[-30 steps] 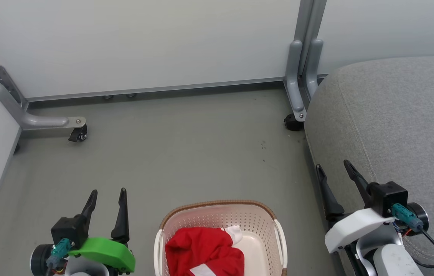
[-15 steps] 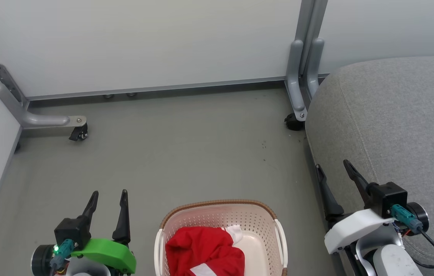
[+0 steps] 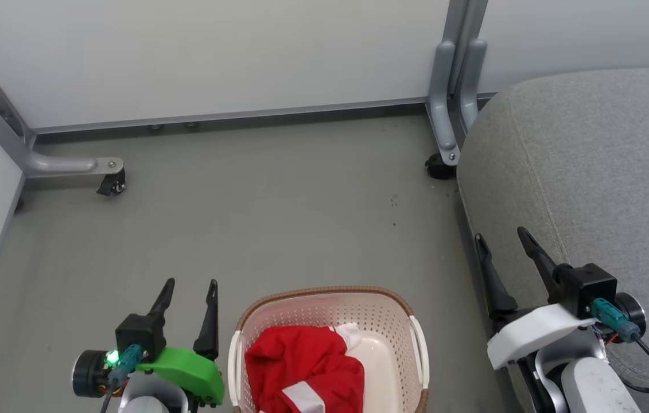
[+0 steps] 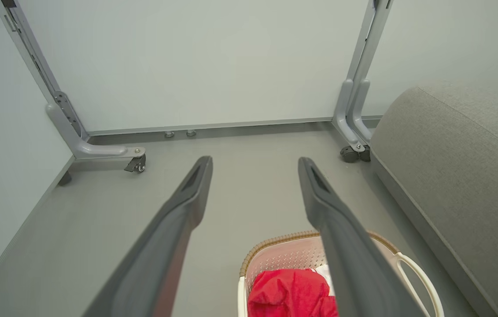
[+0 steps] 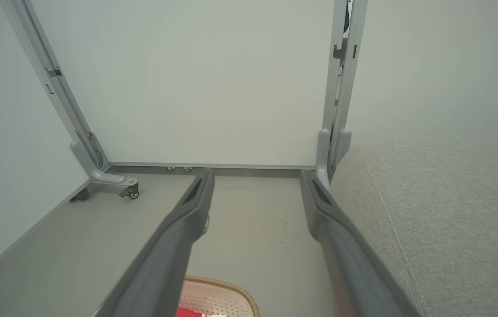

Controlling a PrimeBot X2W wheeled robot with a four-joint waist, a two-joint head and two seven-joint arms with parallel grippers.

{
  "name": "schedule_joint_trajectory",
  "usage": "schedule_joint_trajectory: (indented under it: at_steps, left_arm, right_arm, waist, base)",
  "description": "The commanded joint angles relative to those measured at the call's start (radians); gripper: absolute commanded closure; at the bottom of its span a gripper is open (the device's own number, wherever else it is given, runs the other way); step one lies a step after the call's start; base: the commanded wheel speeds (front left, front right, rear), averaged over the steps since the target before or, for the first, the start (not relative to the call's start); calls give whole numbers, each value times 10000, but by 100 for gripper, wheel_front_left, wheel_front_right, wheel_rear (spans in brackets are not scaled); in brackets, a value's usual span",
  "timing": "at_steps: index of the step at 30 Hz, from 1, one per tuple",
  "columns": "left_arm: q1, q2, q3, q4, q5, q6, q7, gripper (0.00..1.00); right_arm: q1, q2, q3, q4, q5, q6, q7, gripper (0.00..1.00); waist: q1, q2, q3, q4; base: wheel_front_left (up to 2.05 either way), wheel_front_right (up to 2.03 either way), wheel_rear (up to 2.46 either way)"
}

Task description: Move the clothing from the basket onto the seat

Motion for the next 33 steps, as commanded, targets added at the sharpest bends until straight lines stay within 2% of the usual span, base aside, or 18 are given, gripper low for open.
schedule_joint_trajectory:
  at_steps: [1, 10, 20, 33]
  left_arm:
    - [-245, 4, -151, 131, 138, 22, -4, 0]
    - [-1654, -32, -1675, 1249, 0, 102, 135, 0]
    - [-3741, -22, -4396, 2852, -403, 452, 794, 0]
    - [-5347, -13, -7179, 4316, -1023, 476, 1650, 0]
  right_arm:
    - [-199, -24, -29, -79, -18, 1, 15, 0]
    - [-1058, -23, 48, -563, -95, 1, -91, 0]
    - [-2277, -21, 222, -1038, -151, 1, -298, 0]
    - [-3167, -18, 497, -1306, -11, 1, -672, 0]
  waist:
    - [0, -1, 362, -60]
    - [0, -1, 2232, -282]
    - [0, -1, 4662, -733]
    - [0, -1, 7001, -1316]
  base:
    - [0, 0, 0]
    - [0, 0, 0]
    - [0, 0, 0]
    - [0, 0, 0]
